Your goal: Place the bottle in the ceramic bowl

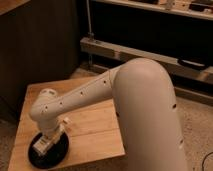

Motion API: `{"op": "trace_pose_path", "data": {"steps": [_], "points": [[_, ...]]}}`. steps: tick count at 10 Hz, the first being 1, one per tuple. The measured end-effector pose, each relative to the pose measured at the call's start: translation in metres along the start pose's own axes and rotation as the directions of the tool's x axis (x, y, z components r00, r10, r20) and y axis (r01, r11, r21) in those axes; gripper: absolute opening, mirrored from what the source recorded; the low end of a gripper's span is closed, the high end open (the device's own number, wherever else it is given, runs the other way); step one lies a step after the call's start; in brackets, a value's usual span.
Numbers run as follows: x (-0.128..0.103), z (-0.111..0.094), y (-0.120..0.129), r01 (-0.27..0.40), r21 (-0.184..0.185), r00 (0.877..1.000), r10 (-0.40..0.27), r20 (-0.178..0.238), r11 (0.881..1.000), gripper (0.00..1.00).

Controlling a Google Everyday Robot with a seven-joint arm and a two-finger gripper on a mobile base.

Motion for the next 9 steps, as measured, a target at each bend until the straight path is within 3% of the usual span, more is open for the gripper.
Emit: {"op": "trace_pose_path", "data": {"steps": [2, 3, 9], "points": [[0.0000, 0.0000, 0.0000, 0.000, 0.000, 1.000, 0.000, 0.000, 1.000, 0.75], [0.0000, 0.0000, 0.0000, 0.000, 0.000, 1.000, 0.000, 0.000, 1.000, 0.79], [0.0000, 0.0000, 0.0001, -0.001, 0.000, 1.000, 0.001, 0.000, 1.000, 0.80]]}}
